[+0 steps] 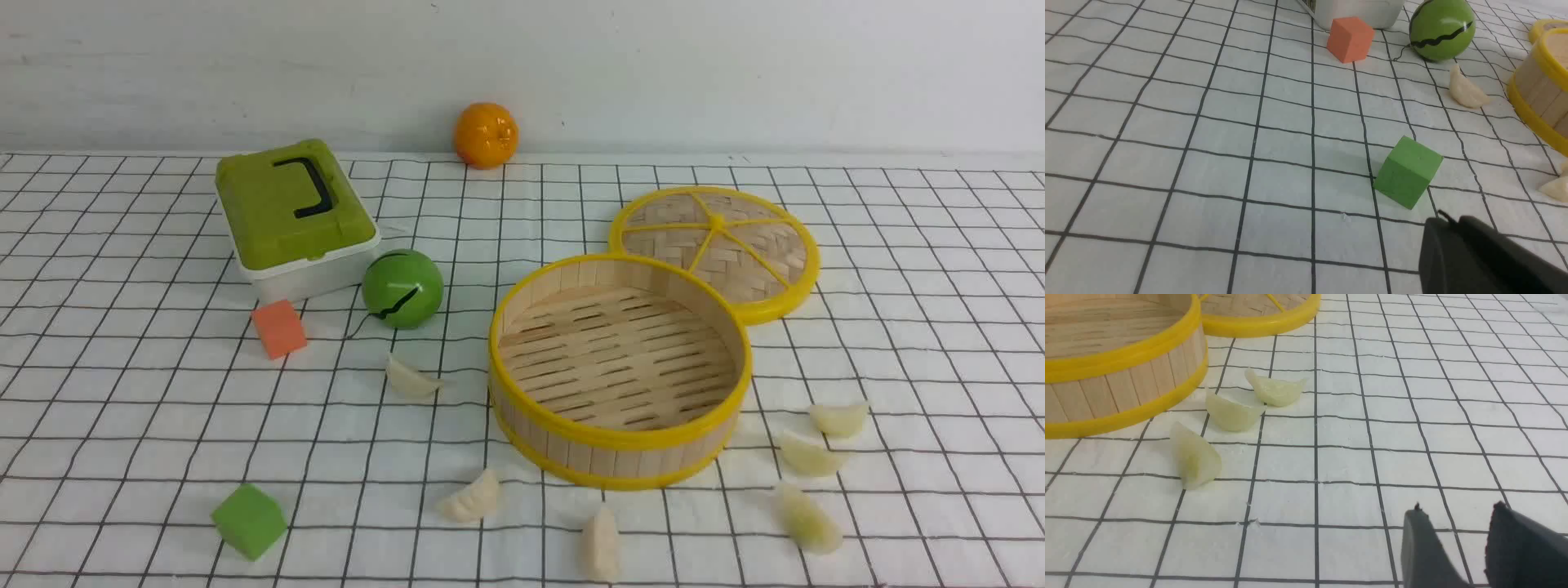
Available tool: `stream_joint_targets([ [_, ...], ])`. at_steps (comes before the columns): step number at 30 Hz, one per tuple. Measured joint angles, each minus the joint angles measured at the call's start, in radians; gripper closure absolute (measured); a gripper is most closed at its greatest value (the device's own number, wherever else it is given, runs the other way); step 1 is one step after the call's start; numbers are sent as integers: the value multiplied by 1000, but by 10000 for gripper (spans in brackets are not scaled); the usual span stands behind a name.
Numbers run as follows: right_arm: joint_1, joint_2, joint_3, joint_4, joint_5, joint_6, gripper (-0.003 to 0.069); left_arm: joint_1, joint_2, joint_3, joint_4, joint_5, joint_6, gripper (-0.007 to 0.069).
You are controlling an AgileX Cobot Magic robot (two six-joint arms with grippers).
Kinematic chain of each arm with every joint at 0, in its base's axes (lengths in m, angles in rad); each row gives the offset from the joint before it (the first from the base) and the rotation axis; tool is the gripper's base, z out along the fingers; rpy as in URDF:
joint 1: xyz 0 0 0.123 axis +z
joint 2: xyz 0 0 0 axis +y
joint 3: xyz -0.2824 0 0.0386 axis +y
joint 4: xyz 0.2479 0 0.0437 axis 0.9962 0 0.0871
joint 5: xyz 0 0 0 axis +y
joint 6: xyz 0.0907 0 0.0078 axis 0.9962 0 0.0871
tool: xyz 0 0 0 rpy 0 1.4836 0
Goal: Put the dumplings into the steamer on the table with the white tablecloth.
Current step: 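Reach for and grasp a dumpling on the table with the left gripper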
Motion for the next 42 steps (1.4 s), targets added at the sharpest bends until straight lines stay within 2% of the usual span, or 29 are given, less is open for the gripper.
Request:
stream_joint_targets([
  [11,0,0,0,0,0,0,419,0,0,0,4,0,0,587],
  [20,0,0,0,0,0,0,419,0,0,0,80,0,0,582],
  [42,0,0,0,-35,3,0,419,0,0,0,81,0,0,567],
])
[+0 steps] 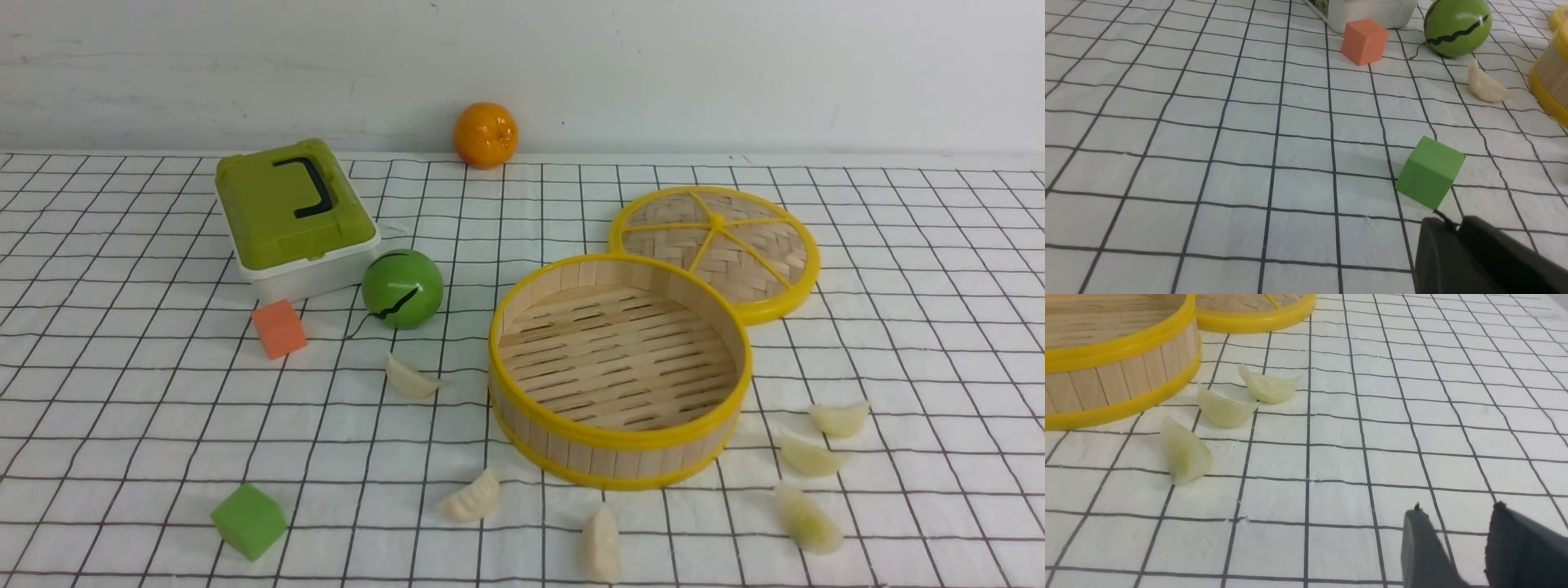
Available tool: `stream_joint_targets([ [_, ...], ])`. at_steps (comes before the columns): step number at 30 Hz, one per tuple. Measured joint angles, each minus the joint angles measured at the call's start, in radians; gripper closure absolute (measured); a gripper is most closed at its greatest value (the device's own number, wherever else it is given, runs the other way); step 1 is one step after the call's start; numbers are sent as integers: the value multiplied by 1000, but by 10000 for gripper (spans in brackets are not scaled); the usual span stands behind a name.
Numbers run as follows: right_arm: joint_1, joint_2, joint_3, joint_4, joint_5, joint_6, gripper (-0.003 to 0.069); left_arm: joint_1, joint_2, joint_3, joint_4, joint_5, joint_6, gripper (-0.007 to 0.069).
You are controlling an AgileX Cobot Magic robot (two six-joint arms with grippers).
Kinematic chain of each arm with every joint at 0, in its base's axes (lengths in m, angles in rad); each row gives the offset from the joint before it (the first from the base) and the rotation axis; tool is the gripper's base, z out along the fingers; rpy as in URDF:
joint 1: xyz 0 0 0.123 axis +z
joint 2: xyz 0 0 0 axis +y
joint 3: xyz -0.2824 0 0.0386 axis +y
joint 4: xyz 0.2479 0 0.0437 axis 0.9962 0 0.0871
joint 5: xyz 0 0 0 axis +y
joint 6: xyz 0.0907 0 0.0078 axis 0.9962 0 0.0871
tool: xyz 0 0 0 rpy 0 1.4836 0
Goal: Put the dumplings into the steamer on the table with the white tablecloth.
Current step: 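Reach for and grasp a dumpling on the table with the left gripper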
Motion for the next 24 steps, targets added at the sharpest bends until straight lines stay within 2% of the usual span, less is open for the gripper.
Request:
stream_joint_targets([
  [20,0,0,0,36,0,0,419,0,0,0,-4,-3,0,550],
  [24,0,0,0,102,-1,3,419,0,0,0,-132,-47,-84,548],
])
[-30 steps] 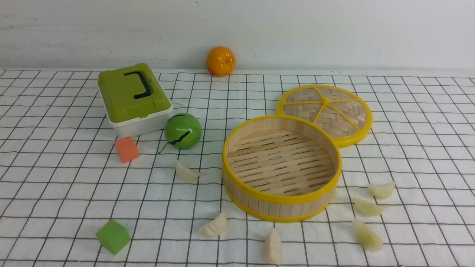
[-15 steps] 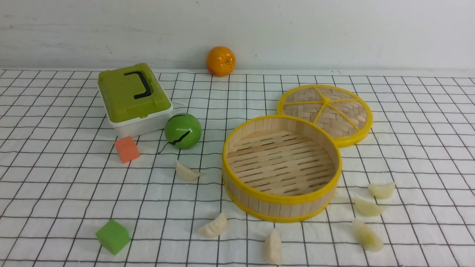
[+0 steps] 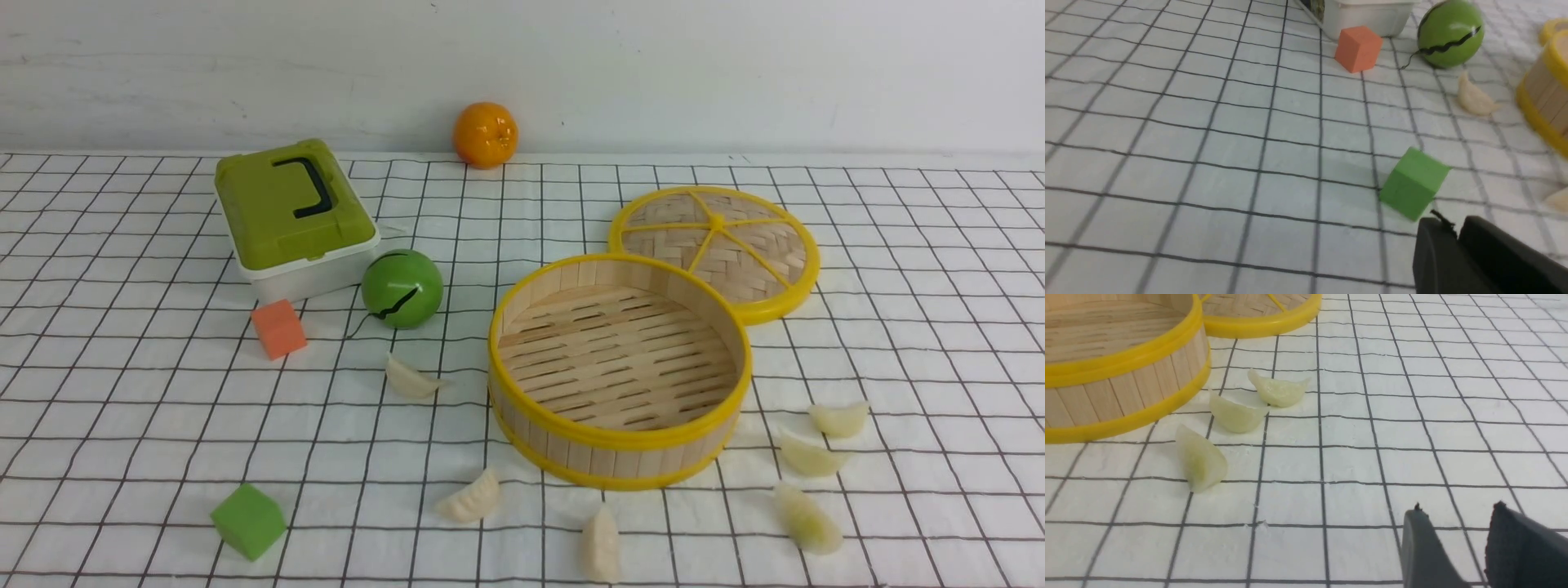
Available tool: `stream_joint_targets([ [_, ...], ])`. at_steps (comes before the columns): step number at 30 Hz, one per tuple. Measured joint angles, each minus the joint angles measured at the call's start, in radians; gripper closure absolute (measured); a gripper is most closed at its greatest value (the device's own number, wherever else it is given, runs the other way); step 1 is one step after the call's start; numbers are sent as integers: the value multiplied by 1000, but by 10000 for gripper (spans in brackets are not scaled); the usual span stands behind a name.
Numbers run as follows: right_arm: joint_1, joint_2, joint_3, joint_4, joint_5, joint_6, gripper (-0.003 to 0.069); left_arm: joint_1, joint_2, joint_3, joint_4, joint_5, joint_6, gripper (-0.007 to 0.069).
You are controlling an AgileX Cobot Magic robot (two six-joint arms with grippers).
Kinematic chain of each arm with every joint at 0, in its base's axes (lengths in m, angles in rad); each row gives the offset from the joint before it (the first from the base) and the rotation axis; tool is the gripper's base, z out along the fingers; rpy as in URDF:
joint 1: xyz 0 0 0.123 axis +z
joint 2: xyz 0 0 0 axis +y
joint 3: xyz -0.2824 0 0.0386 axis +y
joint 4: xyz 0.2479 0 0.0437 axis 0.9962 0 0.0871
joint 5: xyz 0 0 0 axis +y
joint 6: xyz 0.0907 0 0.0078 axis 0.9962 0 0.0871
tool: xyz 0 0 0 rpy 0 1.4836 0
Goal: Put the dumplings into the steamer on the table with the white tablecloth.
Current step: 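Reach for and grasp a dumpling on the table with the left gripper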
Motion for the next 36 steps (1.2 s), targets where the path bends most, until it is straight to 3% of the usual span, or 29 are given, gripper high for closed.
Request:
stream_joint_targets([
  [2,0,0,0,91,0,31,419,0,0,0,-166,-24,-97,546],
  [3,0,0,0,157,-1,61,419,0,0,0,-361,-43,-229,544],
  [4,0,0,0,265,1,120,419,0,0,0,-526,-53,-339,542],
  [6,0,0,1,477,14,249,419,0,0,0,-726,-64,-457,540],
  [7,0,0,3,582,19,312,419,0,0,0,-797,-71,-486,540],
  [10,0,0,8,801,22,418,419,0,0,0,-853,-86,-491,534],
  [12,0,0,8,843,15,433,419,0,0,0,-861,-70,-487,532],
  [14,0,0,8,846,7,438,419,0,0,-14,-850,-14,-408,531],
  [16,0,0,6,871,21,428,419,0,0,-106,-826,73,-197,529],
  [18,4,0,-27,888,73,331,421,0,0,-208,-793,148,26,529],
  [22,10,5,-148,910,108,89,466,0,70,-404,-661,298,230,563],
  [25,10,106,-302,899,121,-116,606,0,237,-538,-486,440,250,637],
  [27,10,208,-396,865,161,-222,664,0,371,-624,-364,543,250,637],
  [33,10,568,-696,713,471,-507,678,-51,681,-805,-117,725,236,637],
  [36,18,684,-764,663,574,-550,678,-138,786,-856,-54,736,173,637],
])
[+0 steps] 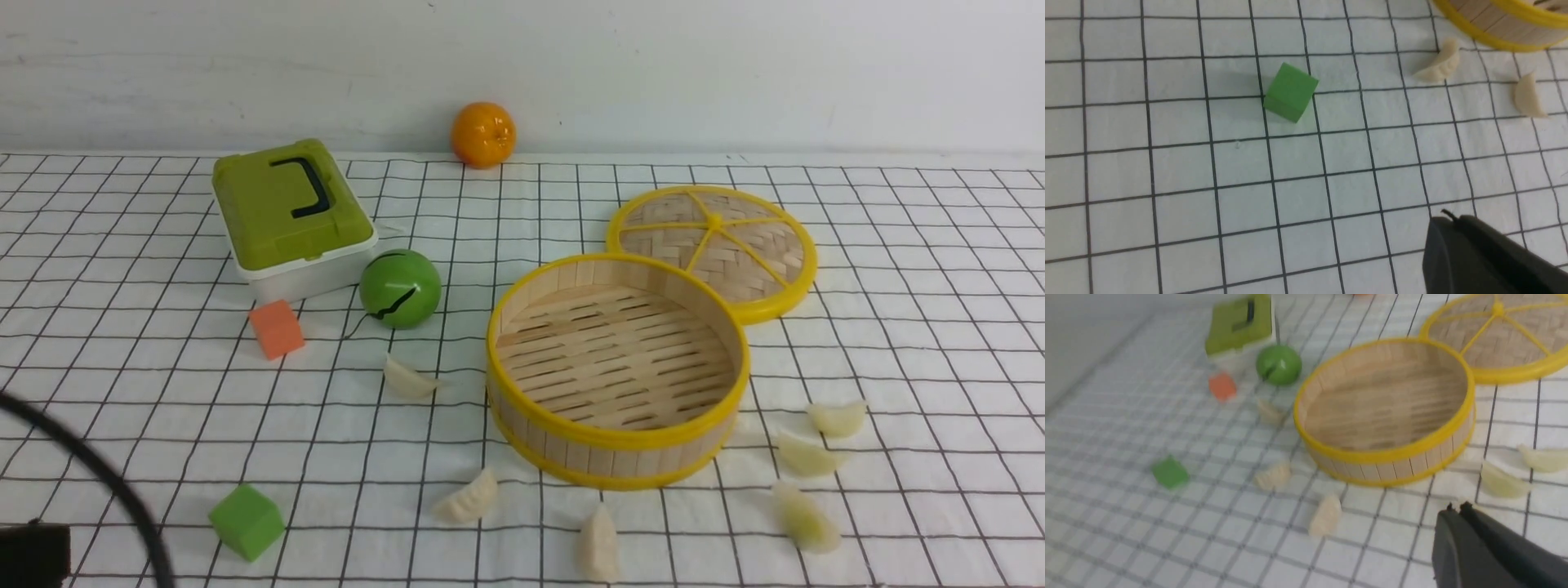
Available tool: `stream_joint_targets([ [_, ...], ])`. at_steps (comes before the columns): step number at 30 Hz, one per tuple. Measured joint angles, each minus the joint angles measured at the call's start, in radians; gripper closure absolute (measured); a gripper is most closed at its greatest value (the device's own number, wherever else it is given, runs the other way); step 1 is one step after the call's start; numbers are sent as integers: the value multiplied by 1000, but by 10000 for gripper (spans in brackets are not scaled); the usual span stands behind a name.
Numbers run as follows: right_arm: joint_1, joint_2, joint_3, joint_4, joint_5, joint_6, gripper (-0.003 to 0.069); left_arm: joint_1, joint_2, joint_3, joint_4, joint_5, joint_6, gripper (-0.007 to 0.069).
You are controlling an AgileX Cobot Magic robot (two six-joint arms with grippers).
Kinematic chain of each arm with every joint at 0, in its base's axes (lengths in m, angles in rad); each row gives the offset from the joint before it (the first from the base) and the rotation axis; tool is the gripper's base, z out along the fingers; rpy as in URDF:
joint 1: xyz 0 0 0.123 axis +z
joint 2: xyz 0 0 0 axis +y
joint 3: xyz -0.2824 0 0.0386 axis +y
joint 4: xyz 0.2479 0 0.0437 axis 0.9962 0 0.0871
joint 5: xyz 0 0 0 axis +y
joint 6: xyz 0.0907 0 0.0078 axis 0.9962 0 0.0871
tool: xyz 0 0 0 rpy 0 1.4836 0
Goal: Put the dumplings into the steamer on the table with the white tablecloth.
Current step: 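Reach for and grasp a dumpling on the table with the left gripper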
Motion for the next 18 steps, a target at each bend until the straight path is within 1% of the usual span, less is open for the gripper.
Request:
stream_joint_targets([
  [4,55,92,-30,-31,34,-15,675,-86,144,-66,72,-11,-91,629],
  [6,88,114,-33,-49,32,-17,674,-120,210,-96,92,-26,-112,606],
  [7,108,122,-34,-59,31,-18,675,-137,259,-116,100,-43,-123,580],
  [12,188,126,-34,-124,19,-19,672,-193,441,-201,104,-100,-134,426],
  [13,194,126,-34,-133,19,-19,671,-209,500,-224,99,-120,-141,362],
  [15,199,126,-34,-139,18,-19,670,-225,581,-264,87,-151,-166,266],
  [17,201,126,-34,-140,18,-19,670,-231,655,-302,81,-179,-207,198],
  [18,200,126,-34,-140,18,-19,670,-234,708,-330,79,-199,-246,155],
])
